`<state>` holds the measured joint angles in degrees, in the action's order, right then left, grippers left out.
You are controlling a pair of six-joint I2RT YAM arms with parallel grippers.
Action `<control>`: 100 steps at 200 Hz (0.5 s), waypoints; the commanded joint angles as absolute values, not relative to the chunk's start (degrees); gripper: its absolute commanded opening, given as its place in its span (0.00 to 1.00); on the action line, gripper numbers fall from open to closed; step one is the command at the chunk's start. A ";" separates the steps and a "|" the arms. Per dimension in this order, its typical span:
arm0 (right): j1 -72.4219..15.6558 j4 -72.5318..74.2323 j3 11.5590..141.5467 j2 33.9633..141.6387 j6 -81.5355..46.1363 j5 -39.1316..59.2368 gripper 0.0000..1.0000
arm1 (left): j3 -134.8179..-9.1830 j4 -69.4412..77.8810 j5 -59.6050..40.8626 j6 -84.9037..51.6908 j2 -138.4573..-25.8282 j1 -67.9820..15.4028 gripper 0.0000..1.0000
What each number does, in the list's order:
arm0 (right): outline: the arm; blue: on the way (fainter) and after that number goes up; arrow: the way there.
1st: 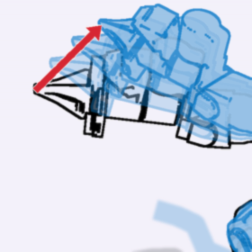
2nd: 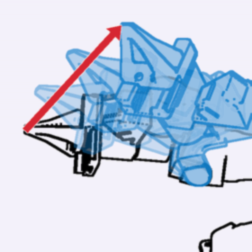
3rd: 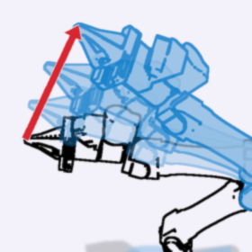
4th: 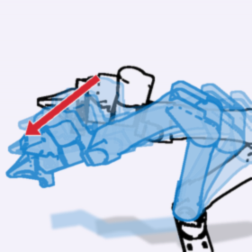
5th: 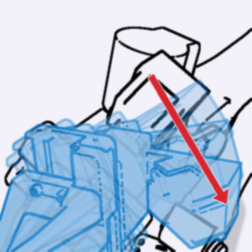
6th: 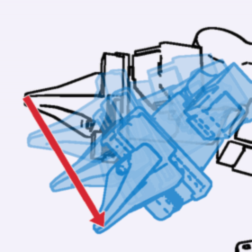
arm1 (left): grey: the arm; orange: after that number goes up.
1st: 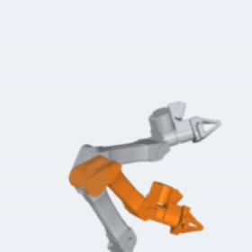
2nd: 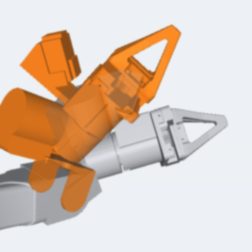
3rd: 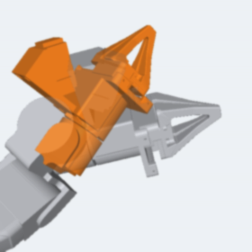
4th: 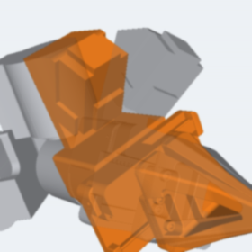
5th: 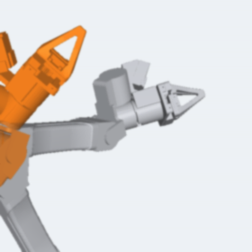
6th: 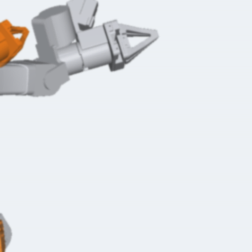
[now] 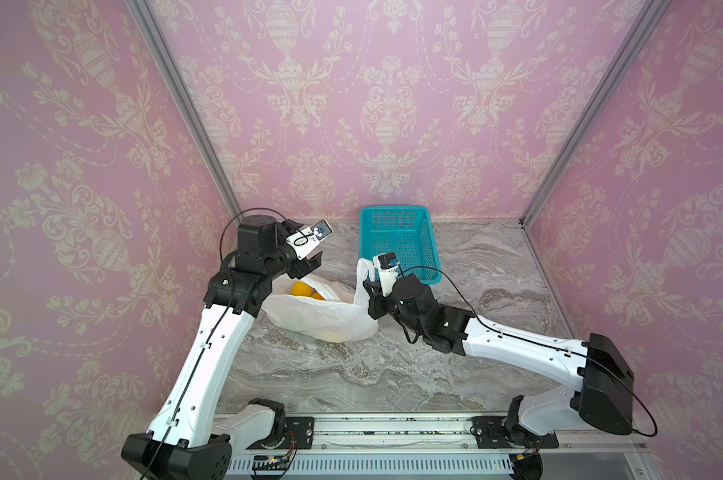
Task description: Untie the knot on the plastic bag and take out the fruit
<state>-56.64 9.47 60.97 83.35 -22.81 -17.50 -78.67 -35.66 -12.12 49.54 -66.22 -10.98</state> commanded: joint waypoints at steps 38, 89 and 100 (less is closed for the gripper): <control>-56.79 13.25 60.78 83.93 -26.37 -18.75 0.00 | -78.17 -46.87 -18.02 60.87 -67.76 -12.86 0.81; -56.78 11.60 63.15 86.37 -25.93 -18.71 0.00 | -70.25 -47.67 -6.86 68.89 -68.41 -16.70 0.81; -56.84 11.60 63.43 86.90 -26.08 -18.52 0.00 | -70.70 -48.99 -5.44 69.87 -69.29 -16.79 0.81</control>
<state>-56.64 11.70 61.25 85.56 -25.54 -17.87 -71.00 -45.47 -10.68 64.97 -68.27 -16.43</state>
